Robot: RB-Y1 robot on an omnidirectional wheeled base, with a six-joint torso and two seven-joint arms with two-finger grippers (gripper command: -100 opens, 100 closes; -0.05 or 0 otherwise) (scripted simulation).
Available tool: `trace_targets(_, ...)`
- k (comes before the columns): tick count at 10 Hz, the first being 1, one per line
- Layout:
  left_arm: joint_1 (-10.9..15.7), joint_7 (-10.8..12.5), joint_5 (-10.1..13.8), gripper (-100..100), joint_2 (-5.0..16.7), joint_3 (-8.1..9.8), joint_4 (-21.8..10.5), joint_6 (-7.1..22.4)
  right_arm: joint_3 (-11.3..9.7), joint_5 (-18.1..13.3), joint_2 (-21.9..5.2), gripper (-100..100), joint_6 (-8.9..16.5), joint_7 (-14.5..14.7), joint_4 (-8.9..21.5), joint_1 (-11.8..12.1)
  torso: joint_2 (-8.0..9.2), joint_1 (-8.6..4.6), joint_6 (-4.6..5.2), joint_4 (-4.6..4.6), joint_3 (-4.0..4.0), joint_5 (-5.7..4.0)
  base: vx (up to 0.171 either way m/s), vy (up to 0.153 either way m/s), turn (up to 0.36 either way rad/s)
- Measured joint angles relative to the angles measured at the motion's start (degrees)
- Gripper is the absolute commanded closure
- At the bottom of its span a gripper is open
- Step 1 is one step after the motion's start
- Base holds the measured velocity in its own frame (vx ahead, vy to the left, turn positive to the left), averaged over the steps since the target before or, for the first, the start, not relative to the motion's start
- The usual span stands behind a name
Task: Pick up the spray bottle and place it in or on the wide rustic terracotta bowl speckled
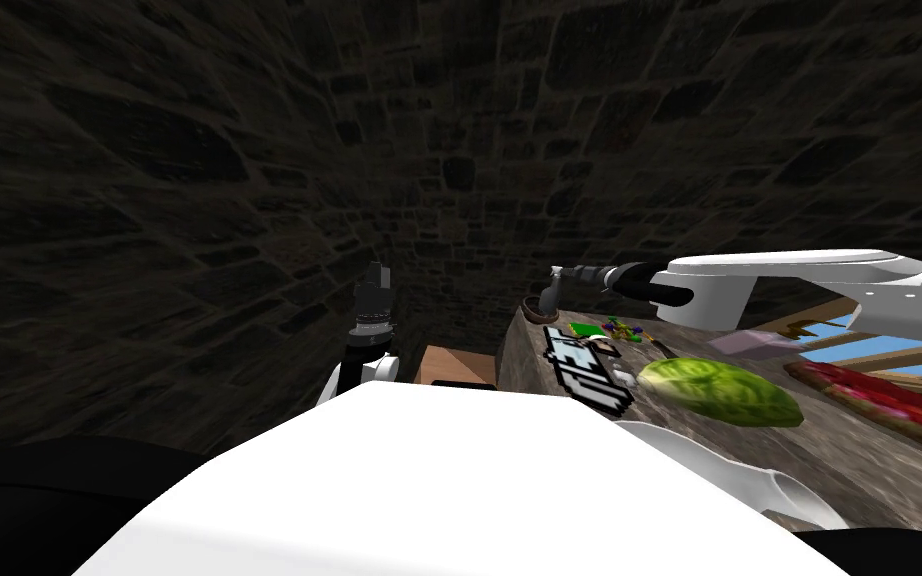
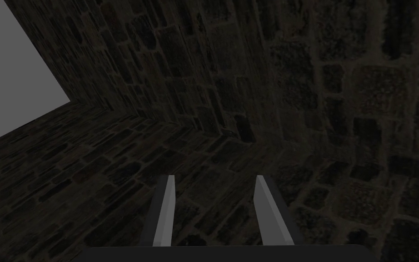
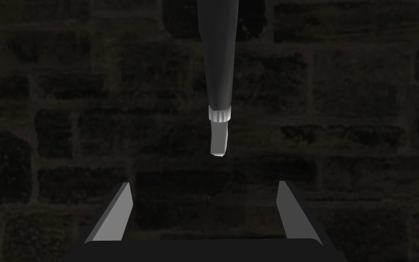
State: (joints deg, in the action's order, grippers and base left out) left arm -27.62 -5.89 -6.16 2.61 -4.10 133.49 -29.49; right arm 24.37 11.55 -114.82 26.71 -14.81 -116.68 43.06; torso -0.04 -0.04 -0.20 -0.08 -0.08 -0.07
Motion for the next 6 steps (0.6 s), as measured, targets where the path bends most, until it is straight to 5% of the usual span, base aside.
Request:
trace_targets(1, 0.00, 0.00, 0.00, 0, 0.00, 0.00, 0.00, 0.00, 0.34, 1.13, -0.77, -100, 0.67, 0.13, -0.93, -0.47, 0.01, 0.01, 0.01, 0.00, 0.01, 0.00, 0.003, 0.003, -0.011)
trace_targets(2, 0.00, 0.00, 0.00, 0, 0.00, 0.00, 0.00, 0.00, 0.37, 1.29, -0.82, 0, 0.85, 0.29, -1.06, -0.54, 0.02, 0.08, 0.00, 0.00, 0.01, 0.01, 0.000, 0.000, 0.000)
trace_targets(6, 0.00, 0.00, 0.00, 0, 0.00, 0.00, 0.00, 0.00, 0.37, 1.27, -0.82, 0, 0.83, 0.27, -1.05, -0.53, 0.03, 0.09, 0.00, 0.01, 0.02, 0.01, 0.000, 0.000, 0.000)
